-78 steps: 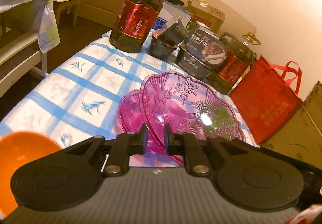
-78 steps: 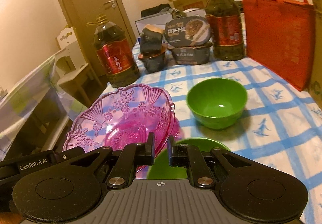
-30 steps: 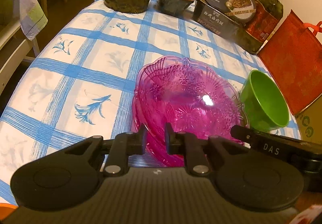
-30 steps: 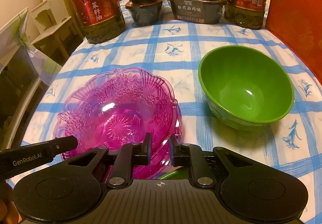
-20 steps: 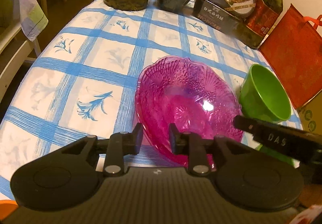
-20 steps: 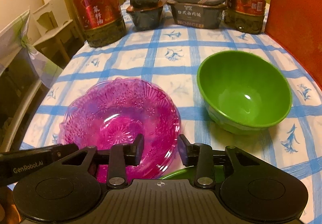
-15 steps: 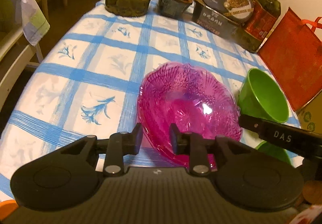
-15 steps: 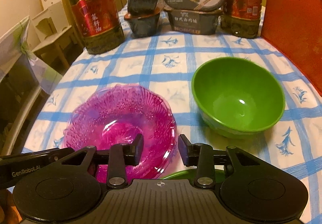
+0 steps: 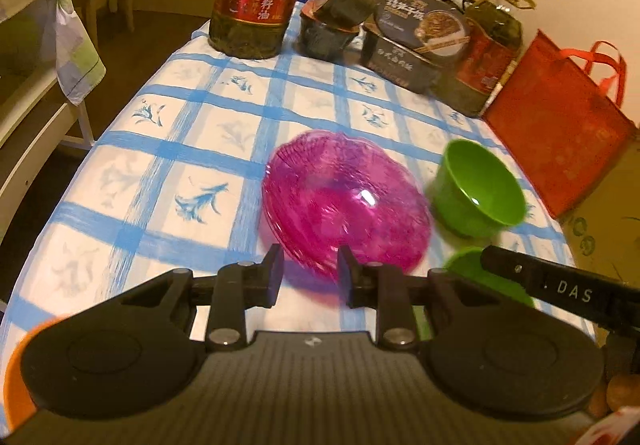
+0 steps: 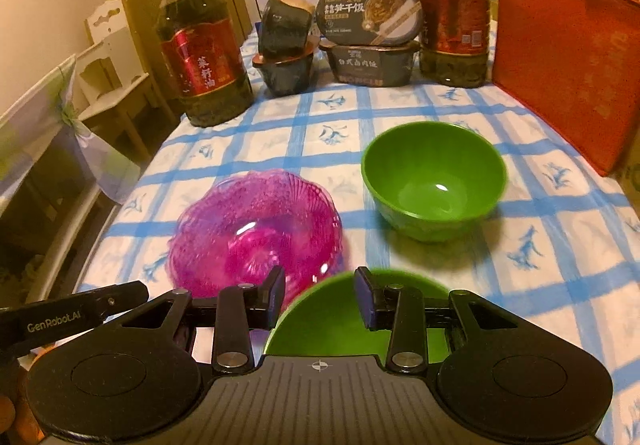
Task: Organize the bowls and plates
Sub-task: 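Withdraw both tools from the plate stack, then move both tools toward the orange bowl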
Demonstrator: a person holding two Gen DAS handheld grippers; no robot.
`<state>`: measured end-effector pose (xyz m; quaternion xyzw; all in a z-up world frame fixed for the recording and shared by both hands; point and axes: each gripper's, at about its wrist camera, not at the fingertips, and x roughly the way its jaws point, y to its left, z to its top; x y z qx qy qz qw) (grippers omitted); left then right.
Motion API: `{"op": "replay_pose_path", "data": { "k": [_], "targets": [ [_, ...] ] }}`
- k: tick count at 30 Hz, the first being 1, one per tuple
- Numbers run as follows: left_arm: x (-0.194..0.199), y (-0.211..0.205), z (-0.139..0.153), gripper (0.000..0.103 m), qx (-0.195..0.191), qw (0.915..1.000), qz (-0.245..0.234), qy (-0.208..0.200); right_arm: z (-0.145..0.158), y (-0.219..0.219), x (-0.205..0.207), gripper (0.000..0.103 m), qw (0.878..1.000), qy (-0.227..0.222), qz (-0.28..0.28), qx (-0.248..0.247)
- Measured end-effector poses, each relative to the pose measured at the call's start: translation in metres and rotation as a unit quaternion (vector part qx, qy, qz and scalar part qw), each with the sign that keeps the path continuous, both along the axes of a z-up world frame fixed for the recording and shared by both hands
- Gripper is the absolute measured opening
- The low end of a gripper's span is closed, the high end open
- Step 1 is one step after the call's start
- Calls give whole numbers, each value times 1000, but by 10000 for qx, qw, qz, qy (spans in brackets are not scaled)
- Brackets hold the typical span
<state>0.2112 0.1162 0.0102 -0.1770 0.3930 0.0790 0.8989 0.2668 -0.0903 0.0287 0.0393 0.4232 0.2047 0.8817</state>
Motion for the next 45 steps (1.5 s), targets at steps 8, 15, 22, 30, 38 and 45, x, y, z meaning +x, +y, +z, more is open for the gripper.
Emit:
{"op": "replay_pose_path", "data": {
  "k": [8, 15, 22, 30, 38, 45],
  "targets": [
    [-54, -28, 12, 25, 44, 9998, -153, -144, 7, -30, -60, 38, 9999, 132, -31, 47],
    [-96, -45, 14, 25, 80, 9996, -222, -135, 8, -56, -107, 38, 9996, 233, -176, -57],
    [-131, -59, 13, 25, 162, 9992, -368, -32, 5, -66, -144, 39, 9992, 267, -208, -225],
    [-158, -68, 9, 44, 183, 9988, -450, 65, -1, -68, -168, 49, 9984, 314, -183, -433],
    [-173, -69, 7, 55, 219, 9985, -498, 100, -10, -66, -179, 55, 9978, 508, -94, -419],
    [-178, -65, 6, 55, 205, 9987, -439, 128, -10, -62, -182, 59, 9978, 463, -27, -476]
  ]
}}
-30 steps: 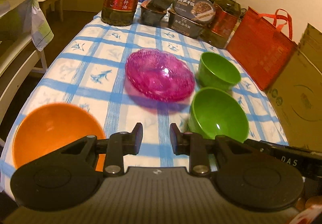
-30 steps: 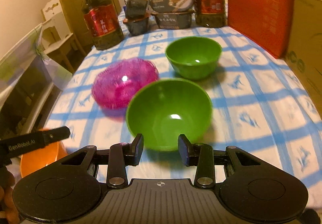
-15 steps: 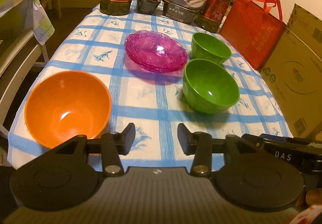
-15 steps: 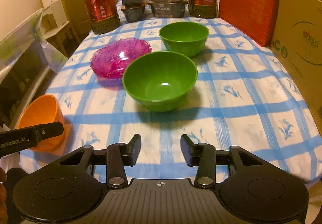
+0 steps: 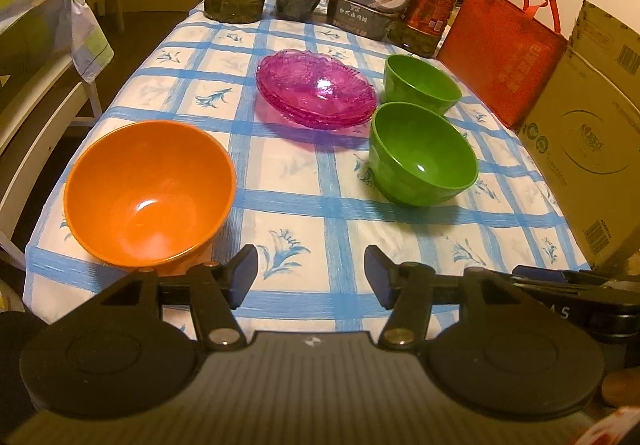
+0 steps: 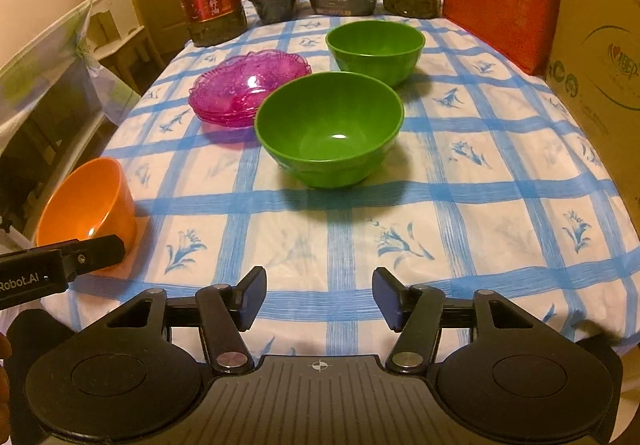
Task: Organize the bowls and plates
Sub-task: 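Move both tools toward the orange bowl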
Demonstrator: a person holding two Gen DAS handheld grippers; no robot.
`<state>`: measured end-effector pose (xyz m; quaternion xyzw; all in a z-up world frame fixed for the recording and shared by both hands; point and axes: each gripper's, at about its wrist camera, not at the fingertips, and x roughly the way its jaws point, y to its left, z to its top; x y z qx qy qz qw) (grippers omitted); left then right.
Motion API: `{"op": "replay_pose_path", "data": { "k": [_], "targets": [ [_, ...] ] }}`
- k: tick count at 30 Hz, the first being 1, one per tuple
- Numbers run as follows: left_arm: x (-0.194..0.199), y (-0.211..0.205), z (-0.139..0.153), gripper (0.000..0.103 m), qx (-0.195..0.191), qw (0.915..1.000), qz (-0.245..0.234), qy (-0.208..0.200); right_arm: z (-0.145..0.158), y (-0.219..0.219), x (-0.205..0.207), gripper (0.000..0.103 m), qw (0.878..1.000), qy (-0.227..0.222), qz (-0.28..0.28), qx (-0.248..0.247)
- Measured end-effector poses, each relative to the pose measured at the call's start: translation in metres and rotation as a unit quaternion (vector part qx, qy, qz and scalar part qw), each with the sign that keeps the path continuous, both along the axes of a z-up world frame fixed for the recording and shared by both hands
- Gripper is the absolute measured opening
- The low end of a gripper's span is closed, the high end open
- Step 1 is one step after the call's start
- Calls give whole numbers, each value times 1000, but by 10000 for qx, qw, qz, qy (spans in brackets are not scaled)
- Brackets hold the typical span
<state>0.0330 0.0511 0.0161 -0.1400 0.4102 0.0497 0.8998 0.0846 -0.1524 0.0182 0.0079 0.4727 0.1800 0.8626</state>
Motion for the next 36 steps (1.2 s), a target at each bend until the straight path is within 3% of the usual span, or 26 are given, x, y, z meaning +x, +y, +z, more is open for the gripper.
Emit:
{"op": "replay_pose_path", "data": {
  "k": [21, 36],
  "targets": [
    [-9, 32, 11, 55, 62, 9997, 183, -164, 2, 28, 3, 59, 9996, -35, 262, 43],
    [-26, 104, 14, 55, 255, 9959, 865, -122, 8, 90, 11, 59, 9940, -92, 987, 463]
  ]
}}
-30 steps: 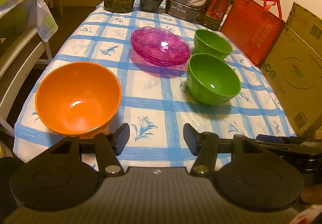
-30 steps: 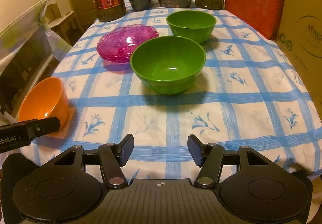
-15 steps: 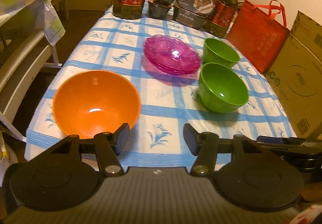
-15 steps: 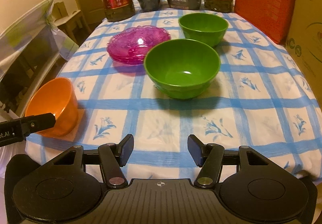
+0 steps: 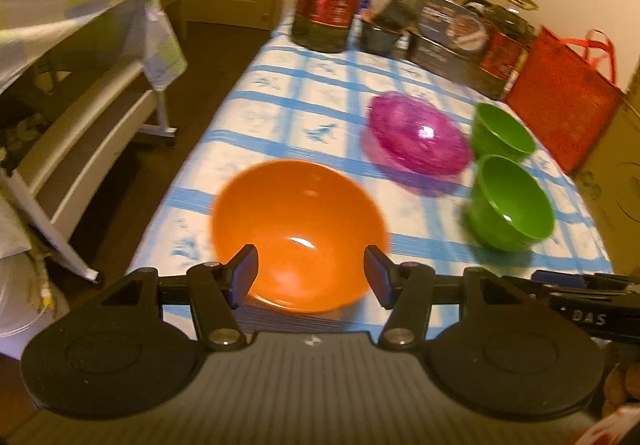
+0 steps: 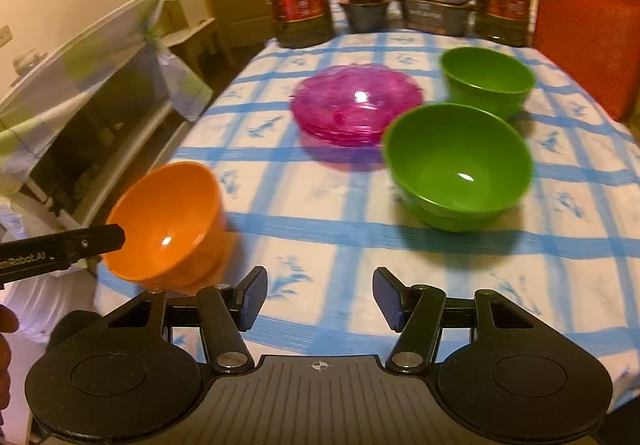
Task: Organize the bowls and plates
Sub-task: 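Move both tools toward the orange bowl, then grip the rim of the orange bowl with both tools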
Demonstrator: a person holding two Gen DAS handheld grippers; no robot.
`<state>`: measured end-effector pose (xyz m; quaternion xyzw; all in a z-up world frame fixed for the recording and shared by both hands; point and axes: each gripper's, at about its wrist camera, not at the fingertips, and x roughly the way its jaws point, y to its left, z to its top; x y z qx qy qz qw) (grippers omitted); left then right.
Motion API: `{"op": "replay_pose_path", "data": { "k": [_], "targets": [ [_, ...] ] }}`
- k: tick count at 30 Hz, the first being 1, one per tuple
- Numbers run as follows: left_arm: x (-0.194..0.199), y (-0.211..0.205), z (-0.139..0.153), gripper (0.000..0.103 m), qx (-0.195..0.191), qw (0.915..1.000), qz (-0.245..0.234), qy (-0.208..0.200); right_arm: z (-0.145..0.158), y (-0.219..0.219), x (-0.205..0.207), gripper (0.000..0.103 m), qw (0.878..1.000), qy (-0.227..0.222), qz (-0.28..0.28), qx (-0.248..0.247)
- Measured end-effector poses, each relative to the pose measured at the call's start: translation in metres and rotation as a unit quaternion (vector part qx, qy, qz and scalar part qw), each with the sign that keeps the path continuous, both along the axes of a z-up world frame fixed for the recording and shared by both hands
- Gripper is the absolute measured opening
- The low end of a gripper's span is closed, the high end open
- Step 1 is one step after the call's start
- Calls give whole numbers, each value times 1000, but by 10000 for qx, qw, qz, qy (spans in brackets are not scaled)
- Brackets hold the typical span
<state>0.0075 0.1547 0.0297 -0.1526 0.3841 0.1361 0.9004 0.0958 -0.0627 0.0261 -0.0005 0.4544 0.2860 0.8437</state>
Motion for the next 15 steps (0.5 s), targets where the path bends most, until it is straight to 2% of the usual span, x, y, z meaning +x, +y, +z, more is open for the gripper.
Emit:
{"op": "replay_pose_path", "data": {
  "k": [9, 15],
  "targets": [
    [1, 48, -16, 54, -133, 9994, 276, 183, -7, 49, 12, 59, 9987, 82, 419, 262],
    [5, 67, -33, 47, -393, 9982, 354, 268, -16, 77, 24, 59, 9984, 48, 493, 277]
  ]
}}
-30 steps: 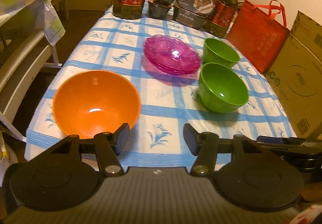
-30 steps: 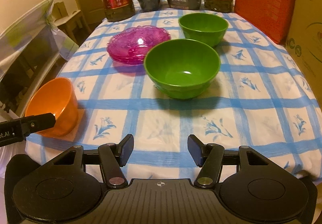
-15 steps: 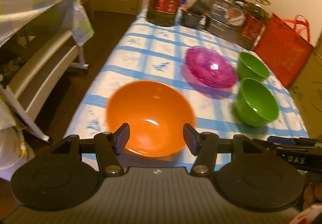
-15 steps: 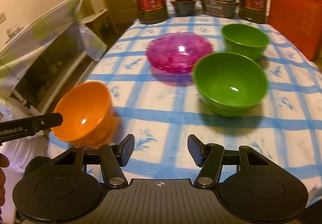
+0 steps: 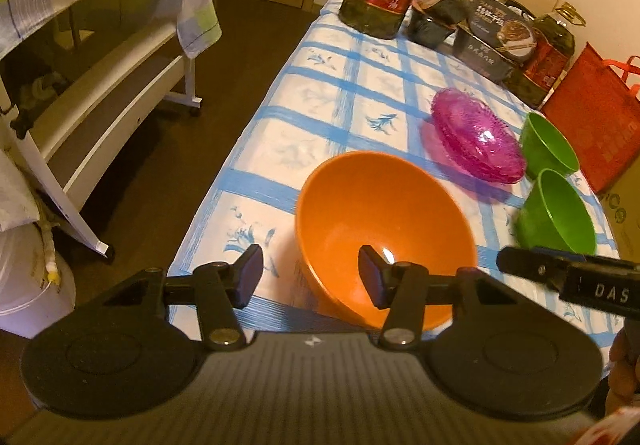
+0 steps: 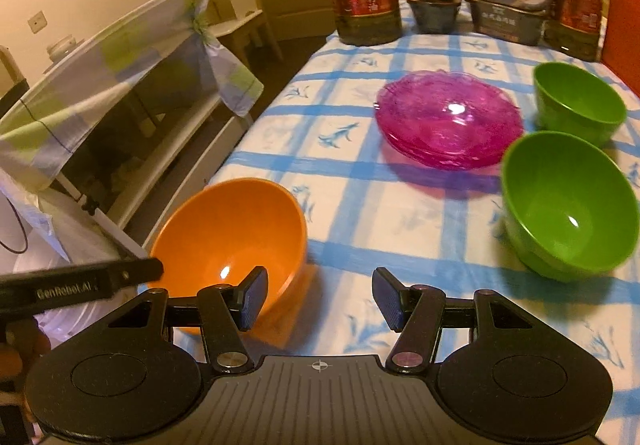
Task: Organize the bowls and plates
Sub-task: 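Grip the rim of the orange bowl with both tools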
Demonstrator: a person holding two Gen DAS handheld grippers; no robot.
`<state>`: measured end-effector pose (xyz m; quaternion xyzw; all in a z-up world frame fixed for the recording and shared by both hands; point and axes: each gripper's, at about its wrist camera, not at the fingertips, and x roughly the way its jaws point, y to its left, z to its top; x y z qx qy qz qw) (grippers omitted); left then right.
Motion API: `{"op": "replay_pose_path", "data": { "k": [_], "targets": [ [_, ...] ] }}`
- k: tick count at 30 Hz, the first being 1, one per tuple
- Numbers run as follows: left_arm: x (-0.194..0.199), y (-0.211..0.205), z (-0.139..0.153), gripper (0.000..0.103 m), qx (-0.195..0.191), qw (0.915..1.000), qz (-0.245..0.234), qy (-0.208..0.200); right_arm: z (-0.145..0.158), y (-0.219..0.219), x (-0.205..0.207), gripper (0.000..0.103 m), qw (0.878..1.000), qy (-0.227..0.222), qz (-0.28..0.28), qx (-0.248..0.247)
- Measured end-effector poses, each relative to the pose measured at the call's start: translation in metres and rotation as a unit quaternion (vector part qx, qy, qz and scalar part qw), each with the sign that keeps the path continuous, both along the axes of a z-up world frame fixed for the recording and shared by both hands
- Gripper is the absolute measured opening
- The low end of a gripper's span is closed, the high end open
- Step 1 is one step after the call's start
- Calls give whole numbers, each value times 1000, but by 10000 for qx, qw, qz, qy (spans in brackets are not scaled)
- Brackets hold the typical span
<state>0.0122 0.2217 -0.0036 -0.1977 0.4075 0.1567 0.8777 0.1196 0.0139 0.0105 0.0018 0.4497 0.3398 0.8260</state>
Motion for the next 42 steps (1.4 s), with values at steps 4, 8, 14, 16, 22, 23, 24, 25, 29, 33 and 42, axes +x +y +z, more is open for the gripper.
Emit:
{"op": "replay_pose_path", "data": {
  "k": [4, 8, 14, 16, 22, 23, 24, 25, 29, 33, 42],
  "targets": [
    [3, 6, -8, 47, 20, 10000, 27, 10, -7, 14, 8, 56, 10000, 8, -8, -38],
    [8, 11, -13, 43, 68, 10000, -5, 5, -17, 24, 16, 43, 9998, 170, 29, -92],
    [14, 12, -19, 31, 12, 10000, -84, 4, -28, 33, 19, 30, 9994, 269, 95, -206],
    [15, 11, -20, 28, -7, 9999, -124, -9, -30, 33, 19, 26, 9993, 286, 88, -239],
    [16, 8, -23, 18, -49, 9998, -172, -1, -33, 34, 21, 15, 9991, 374, 139, -173],
    [17, 7, -23, 17, -54, 9998, -168, 17, -33, 35, 21, 13, 9990, 385, 151, -161],
    [17, 7, -24, 16, -73, 9998, -173, 22, -34, 35, 21, 12, 9990, 395, 158, -153],
    [17, 7, -24, 13, -96, 9998, -194, 17, -33, 35, 20, 12, 9990, 394, 157, -156],
    [18, 3, -23, 12, -40, 9998, -214, 30, -33, 35, 20, 11, 9990, 387, 142, -161],
    [18, 0, -20, 12, 34, 9998, -200, 24, -32, 32, 18, 11, 9990, 404, 96, -148],
    [20, -21, -3, 12, 176, 9990, -402, -33, -19, 9, 15, 11, 9992, 369, -124, -30]
  ]
}}
